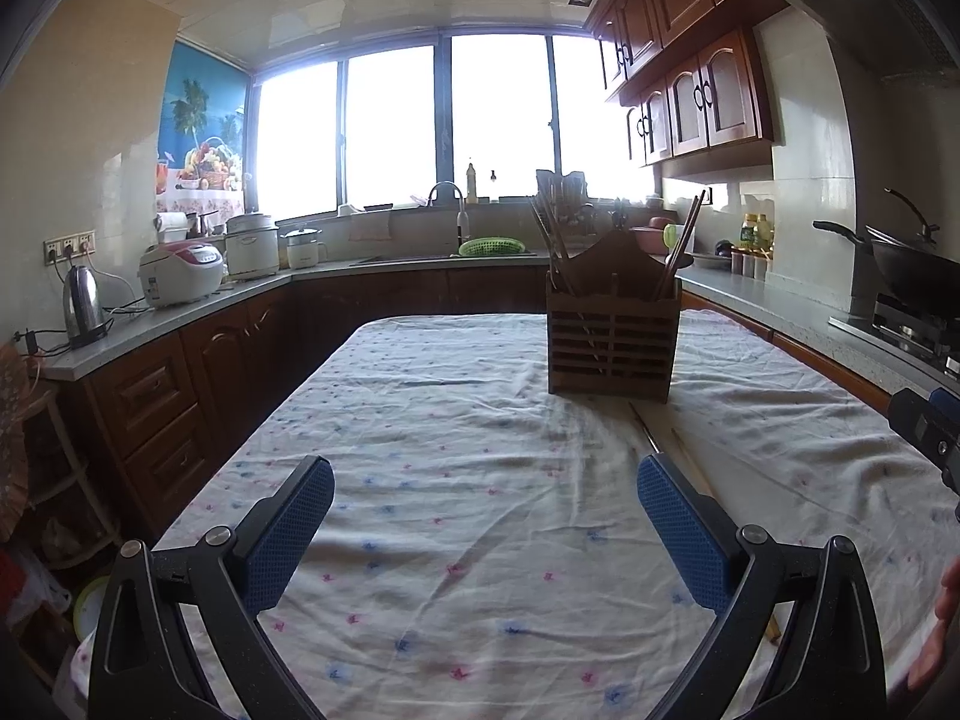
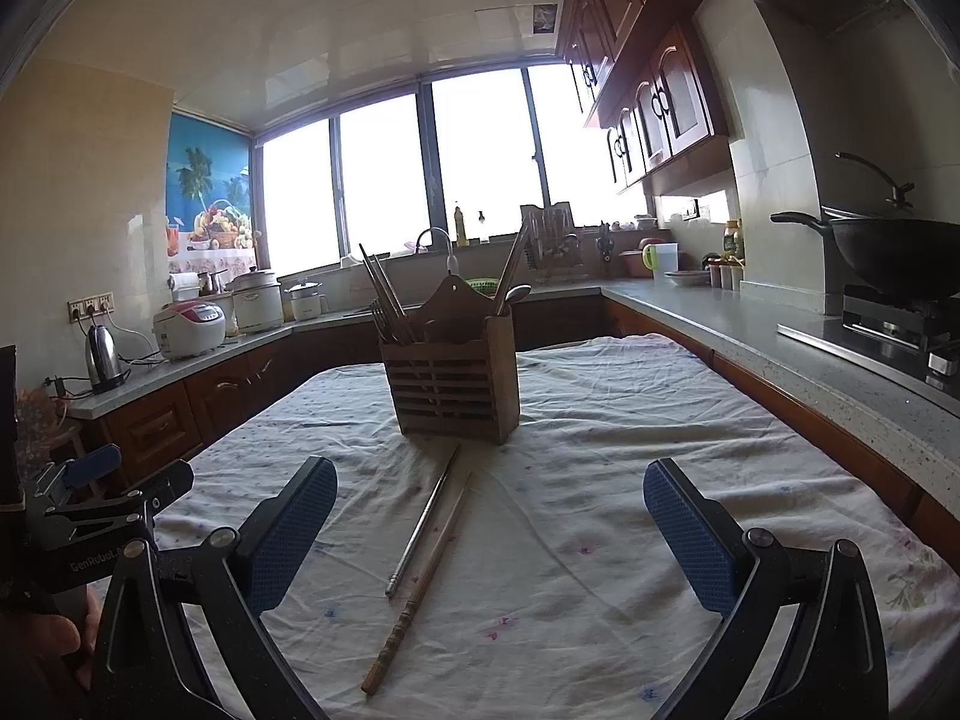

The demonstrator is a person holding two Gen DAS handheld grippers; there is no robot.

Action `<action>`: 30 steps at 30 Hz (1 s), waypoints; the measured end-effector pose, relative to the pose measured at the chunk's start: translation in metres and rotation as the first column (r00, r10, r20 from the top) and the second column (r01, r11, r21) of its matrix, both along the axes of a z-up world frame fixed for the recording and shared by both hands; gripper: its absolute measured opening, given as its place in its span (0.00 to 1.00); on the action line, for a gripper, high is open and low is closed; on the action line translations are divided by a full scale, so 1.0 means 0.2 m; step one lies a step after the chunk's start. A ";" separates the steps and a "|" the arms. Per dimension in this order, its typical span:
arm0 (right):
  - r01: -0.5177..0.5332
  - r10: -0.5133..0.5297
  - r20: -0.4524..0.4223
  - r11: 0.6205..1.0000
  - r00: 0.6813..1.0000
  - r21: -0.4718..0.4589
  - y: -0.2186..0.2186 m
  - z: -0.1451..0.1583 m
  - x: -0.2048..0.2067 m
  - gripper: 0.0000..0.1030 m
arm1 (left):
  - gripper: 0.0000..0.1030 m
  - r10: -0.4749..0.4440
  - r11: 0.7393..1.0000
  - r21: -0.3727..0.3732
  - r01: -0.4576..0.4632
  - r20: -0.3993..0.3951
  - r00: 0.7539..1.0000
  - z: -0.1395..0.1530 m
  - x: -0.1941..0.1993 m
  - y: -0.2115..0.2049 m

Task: Organize utensils

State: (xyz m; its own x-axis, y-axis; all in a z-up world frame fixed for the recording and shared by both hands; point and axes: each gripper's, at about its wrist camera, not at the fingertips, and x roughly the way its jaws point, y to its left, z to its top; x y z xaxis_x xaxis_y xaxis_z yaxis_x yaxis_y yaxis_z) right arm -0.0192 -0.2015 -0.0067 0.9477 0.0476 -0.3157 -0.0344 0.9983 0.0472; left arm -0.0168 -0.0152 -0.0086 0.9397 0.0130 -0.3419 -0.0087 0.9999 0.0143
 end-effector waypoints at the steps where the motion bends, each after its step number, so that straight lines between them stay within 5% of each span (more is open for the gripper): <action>1: 0.000 0.000 0.000 1.000 1.000 0.000 0.00 0.00 0.00 1.00 | 0.99 0.001 1.000 0.000 -0.001 -0.001 1.000 0.00 0.00 0.00; 30: -0.011 0.011 0.013 1.000 1.000 0.014 0.02 0.02 -0.01 1.00 | 0.99 -0.001 1.000 -0.003 0.001 0.001 1.000 0.01 -0.02 -0.05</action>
